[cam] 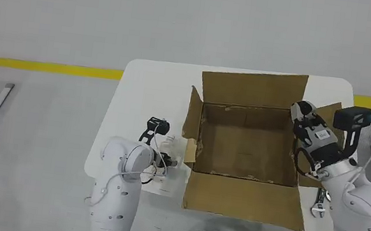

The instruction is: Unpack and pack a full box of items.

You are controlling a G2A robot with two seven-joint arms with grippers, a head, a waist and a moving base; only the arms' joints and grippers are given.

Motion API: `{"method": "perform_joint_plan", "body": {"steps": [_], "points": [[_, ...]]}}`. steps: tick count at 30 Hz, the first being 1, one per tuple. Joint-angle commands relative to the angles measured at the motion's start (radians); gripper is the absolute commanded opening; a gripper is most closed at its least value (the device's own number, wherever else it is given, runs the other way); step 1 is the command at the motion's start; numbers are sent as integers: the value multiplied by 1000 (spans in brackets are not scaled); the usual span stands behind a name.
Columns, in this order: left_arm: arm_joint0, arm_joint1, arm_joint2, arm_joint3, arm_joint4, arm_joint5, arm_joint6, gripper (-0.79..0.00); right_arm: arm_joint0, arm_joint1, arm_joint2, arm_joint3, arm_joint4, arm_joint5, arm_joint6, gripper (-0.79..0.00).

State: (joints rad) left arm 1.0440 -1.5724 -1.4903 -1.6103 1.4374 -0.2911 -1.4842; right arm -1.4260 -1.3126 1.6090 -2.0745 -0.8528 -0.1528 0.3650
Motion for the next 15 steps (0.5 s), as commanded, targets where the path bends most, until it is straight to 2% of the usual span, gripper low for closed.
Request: {"method": "perform_joint_plan", "body": {"steps": [1, 15], "points": [[1, 5, -6, 14, 2, -9, 4, 0, 2, 1, -4, 2, -2, 2, 1, -785], [-15, 31, 3, 119, 14, -24, 56, 0, 9, 8, -21, 7, -15, 14, 3, -785]]}}
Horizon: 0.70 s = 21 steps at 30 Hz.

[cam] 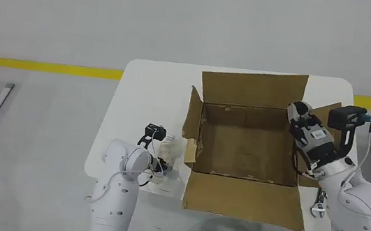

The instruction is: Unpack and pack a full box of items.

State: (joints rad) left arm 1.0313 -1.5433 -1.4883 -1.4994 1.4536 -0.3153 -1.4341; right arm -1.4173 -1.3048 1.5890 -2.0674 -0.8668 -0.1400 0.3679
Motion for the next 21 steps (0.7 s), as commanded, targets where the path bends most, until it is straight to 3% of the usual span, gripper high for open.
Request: {"method": "perform_joint_plan", "body": {"steps": [1, 2, 7, 10, 13, 14, 15, 16, 19, 21], "points": [[-5, 3, 2, 14, -3, -1, 11, 0, 1, 1, -2, 1, -1, 2, 0, -785], [-7, 5, 3, 23, -7, -2, 15, 0, 1, 1, -3, 1, -3, 3, 0, -785], [-22, 12, 10, 57, -16, -7, 32, -145, 3, 4, -6, 1, -6, 5, 0, -785], [-29, 16, 14, 73, -23, -5, 40, -114, 4, 5, -8, 1, -8, 9, 0, -785], [-33, 20, 21, 88, -28, -5, 43, -145, 4, 6, -13, 1, -8, 14, 0, -785], [-34, 21, 22, 91, -29, -5, 45, -200, 4, 7, -14, 1, -10, 15, 0, -785], [-34, 23, 25, 96, -29, -4, 45, -332, 4, 7, -15, 1, -10, 16, -1, -785], [-35, 24, 28, 99, -31, -4, 46, -403, 3, 8, -16, 2, -10, 17, -1, -785], [-36, 28, 34, 106, -34, -2, 47, -508, 2, 9, -18, 1, -9, 22, -2, -785], [-36, 30, 37, 105, -37, 1, 47, -650, 0, 9, -18, -1, 1, 25, -6, -785]]}}
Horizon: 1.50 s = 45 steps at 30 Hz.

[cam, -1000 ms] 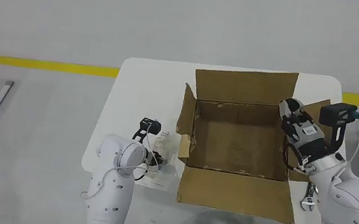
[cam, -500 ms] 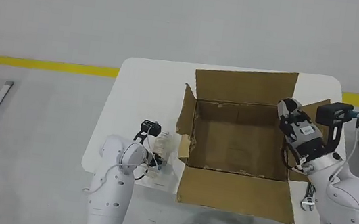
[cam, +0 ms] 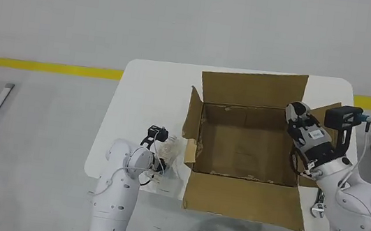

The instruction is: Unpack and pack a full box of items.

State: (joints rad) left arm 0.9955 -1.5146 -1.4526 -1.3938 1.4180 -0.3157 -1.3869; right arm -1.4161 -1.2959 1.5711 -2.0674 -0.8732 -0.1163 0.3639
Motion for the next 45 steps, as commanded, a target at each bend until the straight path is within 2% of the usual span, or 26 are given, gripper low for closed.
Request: {"method": "perform_joint_plan", "body": {"steps": [1, 8, 11, 14, 15, 17, 20, 21, 22, 23, 30, 35, 40, 45], "points": [[1, 3, 2, -3, -3, 2, -1, -785, -3, 0, 2, -5, 29, 3, -3, -785], [21, 16, -31, -92, -40, 41, -11, -785, 9, 2, 115, -15, 336, 3, 18, -785], [32, 22, -59, -175, -60, 64, -22, -785, 16, 5, 189, 9, 497, -2, 39, -785], [34, 29, -98, -278, -88, 96, -32, -785, 18, 11, 259, 35, 567, -26, 55, -770], [34, 32, -109, -312, -98, 103, -38, -785, 15, 13, 277, 42, 576, -41, 61, -717], [29, 35, -136, -385, -129, 128, -44, -785, 8, 17, 315, 61, 606, -61, 60, -551], [20, 39, -164, -465, -204, 156, -57, -785, -5, 22, 366, 81, 627, -84, 62, -406], [14, 40, -173, -481, -247, 161, -68, -785, -11, 24, 382, 84, 612, -91, 61, -299], [5, 42, -181, -501, -281, 158, -76, -785, -17, 26, 393, 87, 609, -94, 56, -43], [-3, 44, -189, -517, -310, 159, -81, -785, -23, 27, 403, 89, 609, -98, 52, 0], [-76, 59, -188, -588, -405, 164, -94, -785, -71, 32, 422, 84, 574, -98, 40, 0], [-116, 67, -145, -587, -424, 161, -93, -785, -98, 33, 405, 72, 571, -92, 30, 0], [-148, 75, -102, -610, -423, 162, -65, -785, -120, 35, 397, 56, 566, -86, 24, 0], [-161, 89, -111, -609, -373, 166, -76, -785, -136, 37, 385, 40, 551, -86, 25, 0]]}}
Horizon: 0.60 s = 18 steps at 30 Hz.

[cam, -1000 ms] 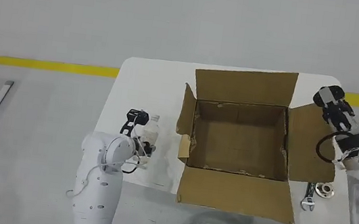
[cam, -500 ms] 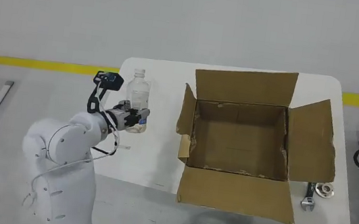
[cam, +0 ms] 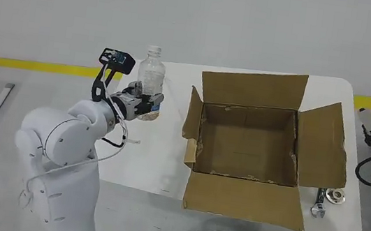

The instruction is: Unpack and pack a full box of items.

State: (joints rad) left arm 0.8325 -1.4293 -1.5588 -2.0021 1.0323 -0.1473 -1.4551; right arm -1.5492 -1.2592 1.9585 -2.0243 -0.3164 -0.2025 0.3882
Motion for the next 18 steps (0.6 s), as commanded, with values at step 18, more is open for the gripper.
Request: {"method": "perform_joint_plan", "body": {"steps": [18], "points": [[74, 59, -197, -58, 79, 32, -46, -785, 16, 10, -75, -33, -69, 30, 1, 0]]}}
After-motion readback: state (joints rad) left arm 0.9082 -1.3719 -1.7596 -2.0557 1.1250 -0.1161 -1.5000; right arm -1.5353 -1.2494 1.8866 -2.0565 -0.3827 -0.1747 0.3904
